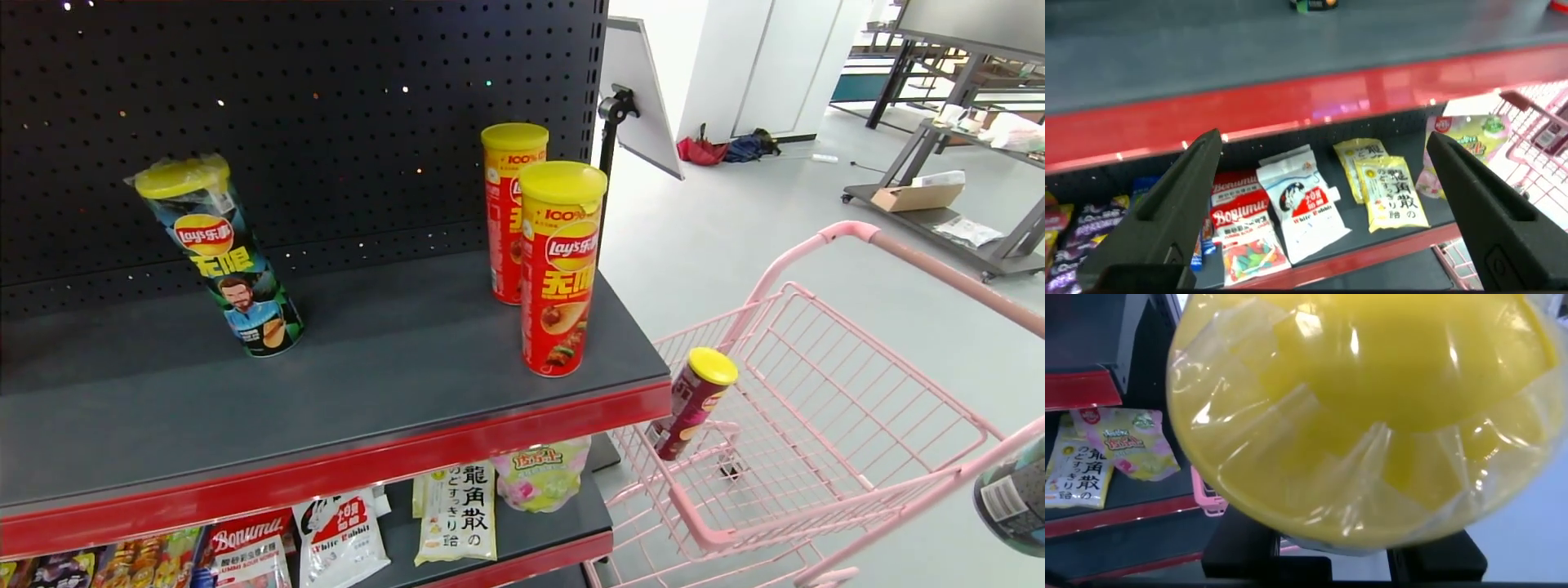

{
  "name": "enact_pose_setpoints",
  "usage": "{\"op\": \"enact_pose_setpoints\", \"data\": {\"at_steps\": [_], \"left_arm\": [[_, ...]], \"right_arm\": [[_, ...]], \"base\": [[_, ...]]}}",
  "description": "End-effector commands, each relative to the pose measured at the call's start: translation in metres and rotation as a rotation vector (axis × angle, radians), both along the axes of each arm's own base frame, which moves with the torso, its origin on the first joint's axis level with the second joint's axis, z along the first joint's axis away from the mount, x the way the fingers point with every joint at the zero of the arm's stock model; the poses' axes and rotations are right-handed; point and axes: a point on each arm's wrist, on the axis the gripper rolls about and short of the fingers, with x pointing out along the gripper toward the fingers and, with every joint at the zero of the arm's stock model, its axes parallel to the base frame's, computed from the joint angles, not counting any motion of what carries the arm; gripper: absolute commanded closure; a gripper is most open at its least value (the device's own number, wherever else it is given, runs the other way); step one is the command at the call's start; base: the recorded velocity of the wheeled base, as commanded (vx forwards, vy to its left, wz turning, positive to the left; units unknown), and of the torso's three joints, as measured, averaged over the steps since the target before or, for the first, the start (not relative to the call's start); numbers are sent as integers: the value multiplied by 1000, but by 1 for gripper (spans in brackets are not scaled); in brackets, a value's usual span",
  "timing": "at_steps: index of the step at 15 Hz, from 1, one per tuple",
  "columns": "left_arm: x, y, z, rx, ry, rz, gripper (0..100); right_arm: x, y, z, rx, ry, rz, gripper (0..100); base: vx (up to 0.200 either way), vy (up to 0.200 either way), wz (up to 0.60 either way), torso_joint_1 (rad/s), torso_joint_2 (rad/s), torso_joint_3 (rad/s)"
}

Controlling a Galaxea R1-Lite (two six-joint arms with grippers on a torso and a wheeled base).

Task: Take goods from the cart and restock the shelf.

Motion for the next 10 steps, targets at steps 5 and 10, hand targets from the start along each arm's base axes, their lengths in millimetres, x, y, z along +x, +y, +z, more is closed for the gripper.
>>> {"op": "enact_pose_setpoints", "data": {"at_steps": [5, 10], "left_arm": [[0, 0, 0, 0, 1, 0, 0], [0, 0, 0, 0, 1, 0, 0]], "right_arm": [[8, 0, 0, -1, 26, 2, 100], [11, 0, 2, -6, 31, 1, 100]], "base": [[0, 0, 0, 161, -404, -243], [0, 0, 0, 159, -368, -215]]}}
